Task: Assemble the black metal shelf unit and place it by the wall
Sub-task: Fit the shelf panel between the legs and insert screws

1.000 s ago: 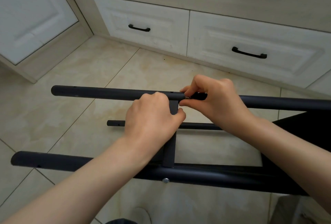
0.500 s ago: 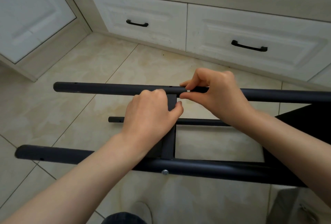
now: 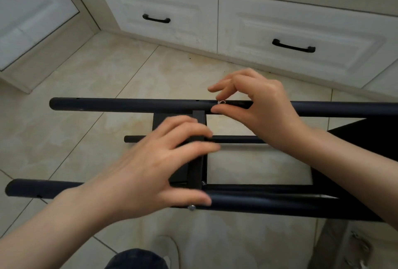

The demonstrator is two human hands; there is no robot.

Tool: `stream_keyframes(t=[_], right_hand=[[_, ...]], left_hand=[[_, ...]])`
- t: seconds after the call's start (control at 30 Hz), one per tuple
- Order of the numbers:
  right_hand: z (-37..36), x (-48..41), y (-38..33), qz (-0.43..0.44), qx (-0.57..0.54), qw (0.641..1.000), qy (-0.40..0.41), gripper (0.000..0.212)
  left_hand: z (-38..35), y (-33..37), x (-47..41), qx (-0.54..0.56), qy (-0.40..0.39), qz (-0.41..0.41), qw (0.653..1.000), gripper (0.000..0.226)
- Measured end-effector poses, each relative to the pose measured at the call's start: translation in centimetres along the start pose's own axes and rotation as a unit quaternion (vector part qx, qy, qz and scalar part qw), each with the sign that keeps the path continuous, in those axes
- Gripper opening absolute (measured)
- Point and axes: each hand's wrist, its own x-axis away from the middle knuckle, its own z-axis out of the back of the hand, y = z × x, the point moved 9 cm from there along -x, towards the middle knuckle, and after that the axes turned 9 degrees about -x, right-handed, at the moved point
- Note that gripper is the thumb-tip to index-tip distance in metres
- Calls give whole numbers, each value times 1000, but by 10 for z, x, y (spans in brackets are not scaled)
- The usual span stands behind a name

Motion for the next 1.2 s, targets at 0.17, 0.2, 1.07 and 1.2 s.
stream_keyframes(t=[0.17, 0.2, 1.07, 1.2], right_hand=[[-3, 29, -24, 106, 65, 992, -3, 20], [-4, 35, -26, 110, 71, 991, -11, 20], [-104, 97, 22, -441, -254, 798, -322, 8], [-108, 102, 19, -461, -276, 778, -325, 4]], left_hand=[[-19, -4, 11, -45, -68, -39, 996, 90], [-21, -4, 13, -50, -73, -40, 995, 95], [-29, 1, 29, 9, -74, 48, 996, 83], [-27, 4, 30, 26, -69, 44, 996, 82]])
